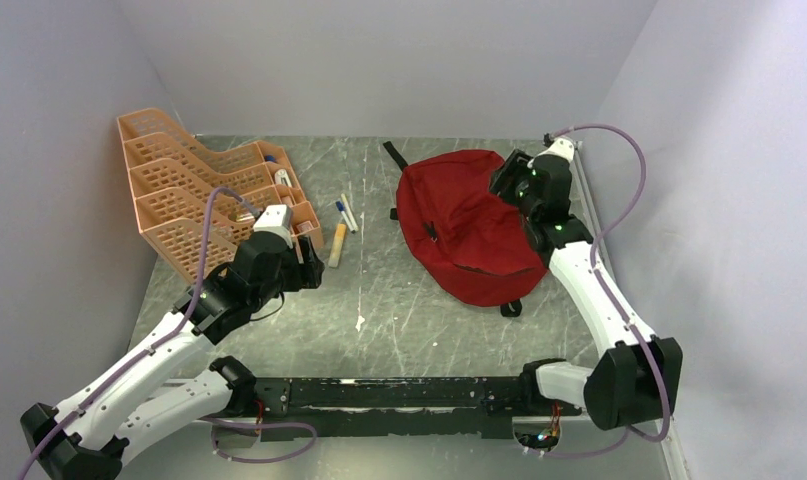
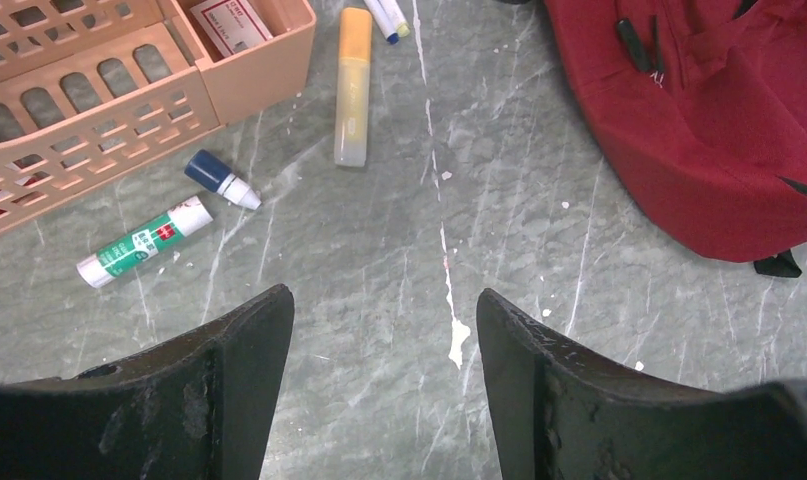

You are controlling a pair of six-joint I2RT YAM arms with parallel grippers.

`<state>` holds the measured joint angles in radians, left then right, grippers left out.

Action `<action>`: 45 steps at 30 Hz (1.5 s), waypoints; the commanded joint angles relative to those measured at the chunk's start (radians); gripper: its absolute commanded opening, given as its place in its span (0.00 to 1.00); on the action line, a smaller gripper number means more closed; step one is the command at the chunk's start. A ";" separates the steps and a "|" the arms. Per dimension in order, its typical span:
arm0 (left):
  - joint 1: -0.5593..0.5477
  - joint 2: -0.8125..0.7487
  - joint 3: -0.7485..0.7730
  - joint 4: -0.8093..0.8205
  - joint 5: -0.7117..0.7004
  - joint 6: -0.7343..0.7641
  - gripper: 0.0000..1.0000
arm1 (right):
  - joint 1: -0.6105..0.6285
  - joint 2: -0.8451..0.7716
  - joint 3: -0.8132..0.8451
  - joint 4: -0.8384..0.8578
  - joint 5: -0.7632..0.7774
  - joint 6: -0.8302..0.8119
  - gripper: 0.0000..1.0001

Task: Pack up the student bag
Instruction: Move the student bag to the center of the board, then unzip the student bag at the center of the board.

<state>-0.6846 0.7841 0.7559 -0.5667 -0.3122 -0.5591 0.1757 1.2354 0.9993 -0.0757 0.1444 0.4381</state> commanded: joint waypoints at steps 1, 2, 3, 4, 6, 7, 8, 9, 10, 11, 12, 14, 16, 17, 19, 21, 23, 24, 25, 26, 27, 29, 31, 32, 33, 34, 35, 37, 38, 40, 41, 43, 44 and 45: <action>-0.004 -0.014 -0.021 0.013 -0.023 -0.012 0.72 | 0.002 -0.054 -0.049 -0.118 -0.134 0.001 0.57; -0.004 -0.013 -0.026 0.018 -0.020 -0.013 0.72 | 0.013 -0.064 -0.060 -0.127 -0.132 -0.005 0.57; -0.004 -0.011 -0.031 0.022 -0.015 -0.015 0.73 | 0.030 -0.070 -0.067 -0.136 -0.115 -0.011 0.57; -0.004 -0.010 -0.036 0.029 -0.012 -0.016 0.73 | 0.048 -0.070 -0.072 -0.147 -0.093 -0.015 0.57; -0.004 -0.003 -0.047 0.042 -0.004 -0.018 0.73 | 0.096 -0.049 -0.075 -0.163 -0.045 -0.022 0.58; -0.004 0.002 -0.052 0.049 0.001 -0.018 0.73 | 0.119 -0.026 -0.070 -0.172 -0.025 -0.030 0.59; -0.004 0.006 -0.056 0.054 0.006 -0.018 0.73 | 0.134 0.002 -0.059 -0.183 -0.010 -0.036 0.60; -0.004 0.009 -0.058 0.059 0.011 -0.020 0.72 | 0.143 0.034 -0.047 -0.190 0.006 -0.042 0.62; -0.004 0.010 -0.059 0.060 0.016 -0.019 0.72 | 0.146 0.065 -0.037 -0.189 0.018 -0.044 0.64; -0.004 0.010 -0.061 0.060 0.018 -0.019 0.72 | 0.147 0.103 -0.027 -0.181 0.029 -0.043 0.66; -0.004 0.008 -0.064 0.060 0.019 -0.018 0.72 | 0.147 0.132 -0.013 -0.173 0.042 -0.039 0.67; -0.004 -0.003 -0.071 0.062 0.019 -0.015 0.72 | 0.146 0.187 0.016 -0.153 0.058 -0.036 0.69; -0.004 -0.011 -0.073 0.063 0.023 -0.015 0.73 | 0.146 0.249 0.055 -0.159 0.084 -0.040 0.71; -0.004 -0.012 -0.071 0.061 0.026 -0.014 0.73 | 0.144 0.280 0.084 -0.174 0.124 -0.032 0.72; -0.004 -0.016 -0.066 0.055 0.030 -0.012 0.72 | 0.110 0.321 0.099 -0.175 0.147 -0.016 0.72; -0.003 -0.020 -0.067 0.050 0.033 -0.008 0.72 | 0.043 0.337 0.092 -0.139 0.127 0.000 0.72; -0.004 -0.023 -0.070 0.050 0.034 -0.003 0.72 | 0.003 0.348 0.102 -0.124 0.126 -0.004 0.71; -0.004 -0.024 -0.071 0.048 0.034 0.000 0.72 | -0.014 0.352 0.111 -0.123 0.127 -0.007 0.70; -0.004 -0.024 -0.070 0.046 0.034 0.003 0.72 | -0.030 0.357 0.122 -0.120 0.126 -0.010 0.69; -0.004 -0.025 -0.069 0.044 0.035 0.006 0.72 | -0.047 0.361 0.129 -0.112 0.125 -0.012 0.67; -0.004 -0.026 -0.069 0.044 0.037 0.010 0.72 | -0.063 0.368 0.133 -0.101 0.123 -0.015 0.66; -0.004 -0.024 -0.067 0.046 0.045 0.013 0.72 | -0.101 0.396 0.150 -0.094 0.102 -0.017 0.64; -0.004 -0.019 -0.063 0.047 0.056 0.016 0.72 | -0.130 0.435 0.174 -0.077 0.065 -0.032 0.63; -0.004 -0.015 -0.061 0.048 0.063 0.018 0.72 | -0.141 0.458 0.188 -0.074 0.052 -0.043 0.61; -0.004 -0.013 -0.060 0.048 0.068 0.019 0.71 | -0.152 0.486 0.215 -0.079 0.036 -0.056 0.60; -0.004 -0.011 -0.058 0.047 0.075 0.020 0.71 | -0.161 0.513 0.237 -0.085 0.022 -0.070 0.58; -0.004 -0.010 -0.058 0.046 0.079 0.022 0.71 | -0.168 0.543 0.259 -0.096 0.011 -0.081 0.57; -0.004 -0.010 -0.058 0.042 0.087 0.021 0.71 | -0.172 0.593 0.294 -0.106 -0.016 -0.100 0.56; -0.004 -0.012 -0.058 0.041 0.089 0.020 0.71 | -0.173 0.616 0.308 -0.103 -0.028 -0.111 0.56; -0.004 -0.017 -0.060 0.038 0.091 0.018 0.71 | -0.204 0.656 0.337 -0.103 -0.044 -0.128 0.55; -0.004 -0.020 -0.061 0.038 0.093 0.016 0.71 | -0.209 0.680 0.350 -0.101 -0.045 -0.133 0.55; -0.004 -0.023 -0.062 0.036 0.096 0.012 0.70 | -0.217 0.713 0.370 -0.097 -0.062 -0.143 0.53; -0.004 -0.023 -0.061 0.035 0.101 0.012 0.70 | -0.220 0.729 0.382 -0.099 -0.066 -0.144 0.51; -0.004 -0.022 -0.061 0.033 0.104 0.012 0.70 | -0.225 0.744 0.392 -0.103 -0.073 -0.145 0.50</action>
<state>-0.6846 0.7738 0.6910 -0.5362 -0.2390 -0.5533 -0.0269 1.9373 1.3369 -0.1791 0.1123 0.3275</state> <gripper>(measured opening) 0.706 0.513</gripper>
